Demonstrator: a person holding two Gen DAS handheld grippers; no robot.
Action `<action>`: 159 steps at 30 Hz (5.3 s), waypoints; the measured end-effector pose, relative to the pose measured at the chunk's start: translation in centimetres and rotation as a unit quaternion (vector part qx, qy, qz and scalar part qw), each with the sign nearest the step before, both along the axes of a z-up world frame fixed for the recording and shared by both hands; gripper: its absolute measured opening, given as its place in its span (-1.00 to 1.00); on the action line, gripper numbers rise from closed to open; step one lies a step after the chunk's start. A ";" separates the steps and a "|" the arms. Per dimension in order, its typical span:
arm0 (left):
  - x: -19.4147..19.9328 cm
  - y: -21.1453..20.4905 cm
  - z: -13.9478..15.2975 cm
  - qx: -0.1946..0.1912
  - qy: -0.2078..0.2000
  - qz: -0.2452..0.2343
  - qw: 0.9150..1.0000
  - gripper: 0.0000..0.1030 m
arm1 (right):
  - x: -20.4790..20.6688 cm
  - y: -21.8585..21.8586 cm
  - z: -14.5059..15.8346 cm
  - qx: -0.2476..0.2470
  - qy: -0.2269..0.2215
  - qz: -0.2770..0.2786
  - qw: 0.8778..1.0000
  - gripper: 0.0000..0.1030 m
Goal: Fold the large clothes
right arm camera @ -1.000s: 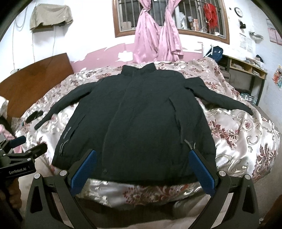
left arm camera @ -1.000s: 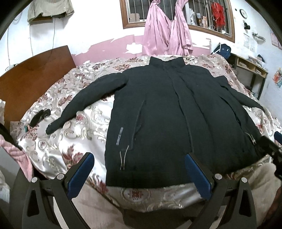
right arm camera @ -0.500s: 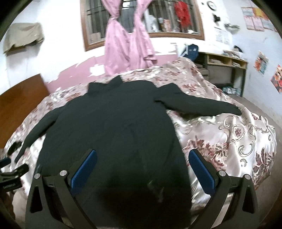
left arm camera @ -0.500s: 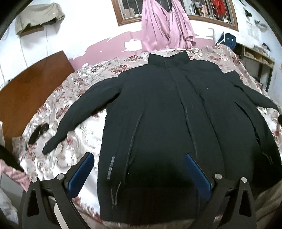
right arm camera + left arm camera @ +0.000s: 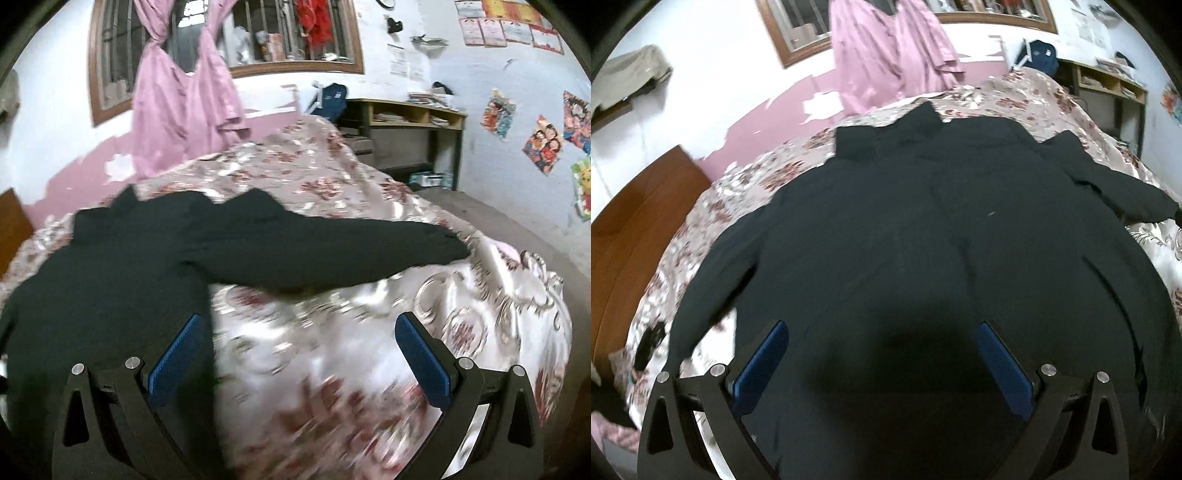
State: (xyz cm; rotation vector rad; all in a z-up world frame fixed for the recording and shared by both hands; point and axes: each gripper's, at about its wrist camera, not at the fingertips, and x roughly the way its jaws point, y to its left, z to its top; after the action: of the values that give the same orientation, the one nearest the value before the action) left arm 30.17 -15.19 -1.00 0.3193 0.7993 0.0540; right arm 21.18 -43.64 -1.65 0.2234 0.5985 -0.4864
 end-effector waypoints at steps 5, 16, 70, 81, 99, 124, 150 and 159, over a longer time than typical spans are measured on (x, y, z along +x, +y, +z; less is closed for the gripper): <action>3.6 -4.2 -1.0 0.002 0.007 -0.036 0.999 0.99 | 2.2 -4.2 -1.9 0.002 0.003 -0.039 0.999 0.98; 10.0 -12.3 -3.4 0.020 0.041 -0.089 0.995 0.99 | 4.0 -9.9 -3.6 0.037 0.014 -0.087 0.995 0.98; 17.5 -2.6 -0.5 -0.126 0.085 -0.078 0.985 0.99 | 11.8 -13.4 7.4 0.123 -0.243 -0.040 0.961 -0.96; 15.6 13.5 2.5 -0.170 0.057 0.031 0.983 0.99 | 19.9 7.9 18.7 0.025 -0.208 0.204 0.956 -0.98; 15.9 8.7 -1.6 -0.180 0.070 -0.019 0.981 0.99 | 16.2 -6.8 -0.7 0.131 -0.021 0.020 0.991 0.45; 18.2 2.1 -2.2 -0.217 0.083 -0.064 0.970 0.99 | 28.6 -4.8 2.4 0.017 0.098 0.095 0.991 -0.91; 14.7 24.7 -7.5 -0.565 0.120 0.045 0.815 0.97 | 25.0 31.0 1.2 0.042 0.104 0.435 0.893 -0.91; 16.2 22.0 -7.6 -0.483 0.125 0.087 0.862 -0.25 | 22.8 29.3 -0.8 0.046 0.114 0.455 0.882 -0.73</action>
State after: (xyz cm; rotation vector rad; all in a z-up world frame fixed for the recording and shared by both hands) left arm 46.38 6.84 -8.63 -0.7179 1.0137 -0.2242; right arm 43.98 -14.33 -2.46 -0.0454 0.8800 0.4405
